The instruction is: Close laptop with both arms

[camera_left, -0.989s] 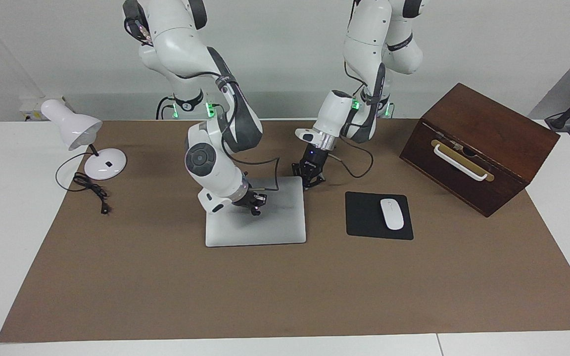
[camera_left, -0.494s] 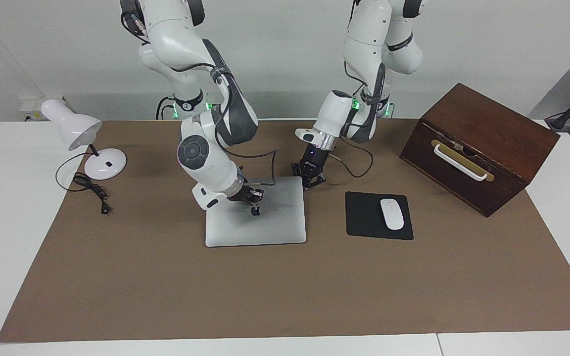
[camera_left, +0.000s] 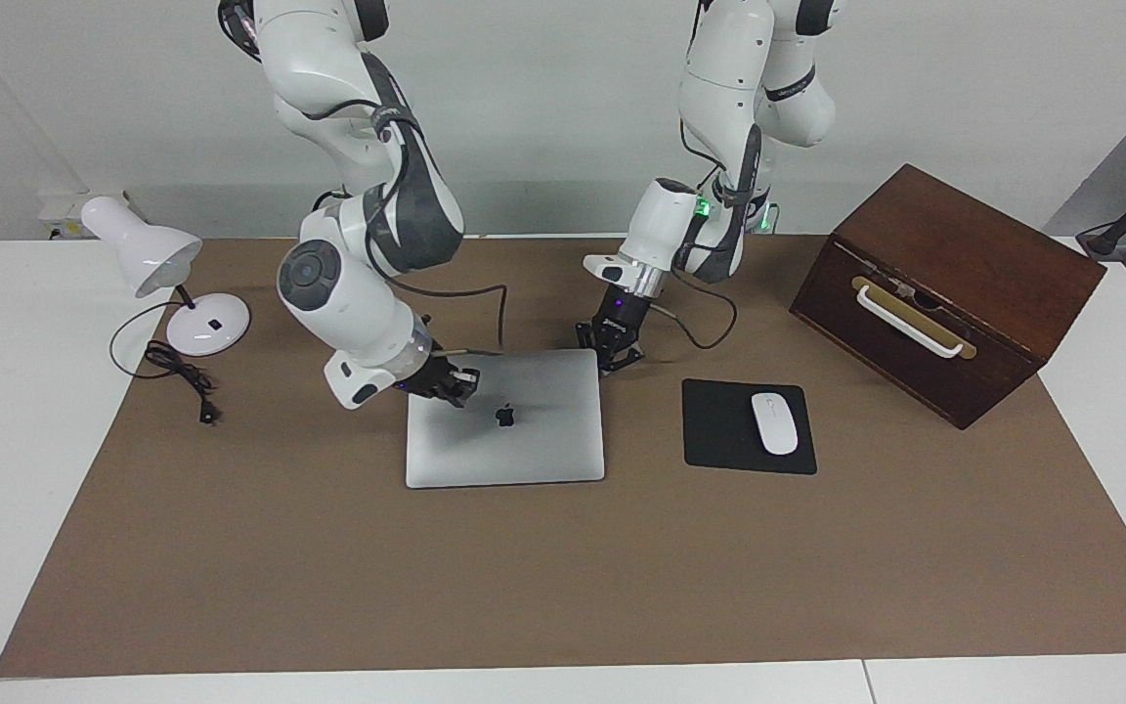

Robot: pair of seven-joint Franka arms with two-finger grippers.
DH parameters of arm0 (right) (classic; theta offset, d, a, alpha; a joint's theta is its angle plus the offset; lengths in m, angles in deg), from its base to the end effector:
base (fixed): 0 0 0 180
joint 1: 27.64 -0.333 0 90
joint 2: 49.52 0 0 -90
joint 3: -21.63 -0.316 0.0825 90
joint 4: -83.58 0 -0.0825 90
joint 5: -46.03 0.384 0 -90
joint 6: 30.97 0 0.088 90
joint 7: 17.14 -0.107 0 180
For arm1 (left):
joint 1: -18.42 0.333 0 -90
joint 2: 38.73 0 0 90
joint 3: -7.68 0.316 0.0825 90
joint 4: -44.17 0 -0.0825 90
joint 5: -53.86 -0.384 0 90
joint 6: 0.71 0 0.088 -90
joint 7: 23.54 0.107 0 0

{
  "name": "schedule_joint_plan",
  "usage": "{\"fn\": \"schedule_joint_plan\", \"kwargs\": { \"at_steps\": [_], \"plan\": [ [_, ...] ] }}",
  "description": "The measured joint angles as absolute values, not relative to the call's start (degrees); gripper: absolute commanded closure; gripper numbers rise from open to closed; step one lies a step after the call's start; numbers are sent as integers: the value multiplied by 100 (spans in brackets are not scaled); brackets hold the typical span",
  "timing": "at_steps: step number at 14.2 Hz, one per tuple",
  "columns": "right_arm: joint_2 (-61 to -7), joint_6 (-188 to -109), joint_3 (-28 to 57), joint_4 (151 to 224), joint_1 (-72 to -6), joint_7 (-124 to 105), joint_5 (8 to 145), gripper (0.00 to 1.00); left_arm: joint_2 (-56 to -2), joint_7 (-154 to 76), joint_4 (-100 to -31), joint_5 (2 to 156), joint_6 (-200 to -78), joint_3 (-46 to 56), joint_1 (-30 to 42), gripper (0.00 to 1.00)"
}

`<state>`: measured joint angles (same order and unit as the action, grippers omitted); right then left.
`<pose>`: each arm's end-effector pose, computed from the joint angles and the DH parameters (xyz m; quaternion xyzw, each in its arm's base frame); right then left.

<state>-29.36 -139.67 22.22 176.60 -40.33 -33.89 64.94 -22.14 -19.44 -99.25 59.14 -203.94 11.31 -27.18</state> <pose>0.6331 0.1607 0.4159 -0.9828 0.0984 0.0751 0.1373 0.3905 -0.3361 0.2622 0.8708 -0.3252 0.3516 0.1109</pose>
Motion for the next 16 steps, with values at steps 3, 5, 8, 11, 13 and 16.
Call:
{"fn": "schedule_joint_plan", "kwargs": {
  "at_steps": [3, 5, 8, 11, 13, 16],
  "plan": [
    [-3260, -13577, 2230, 17478, -3734, -3133, 5912, 100, -2242, -2068, -9962, 5914, -20389, 1131, -2718, 100],
    [-3536, -13369, 2230, 17380, -3640, -2950, 5533, 100, -2262, -2167, -9986, 5914, -20382, 1131, -2718, 100],
    [-3903, -13220, 2237, 17359, -3464, -2522, 5260, 82, -2388, -2438, -10007, 5916, -20110, 1133, -2718, 100],
    [-4095, -13205, 2243, 17359, -3291, -2162, 5020, 22, -2702, -2666, -10038, 5917, -19332, 1134, -2718, 100],
    [-4188, -13205, 2243, 17359, -3167, -1986, 4919, 0, -2886, -2860, -10143, 5917, -18931, 1133, -2720, 100],
    [-4351, -13191, 2254, 17355, -2936, -1669, 4884, 0, -3140, -3015, -10184, 5918, -18495, 1133, -2721, 100]
  ]
}}
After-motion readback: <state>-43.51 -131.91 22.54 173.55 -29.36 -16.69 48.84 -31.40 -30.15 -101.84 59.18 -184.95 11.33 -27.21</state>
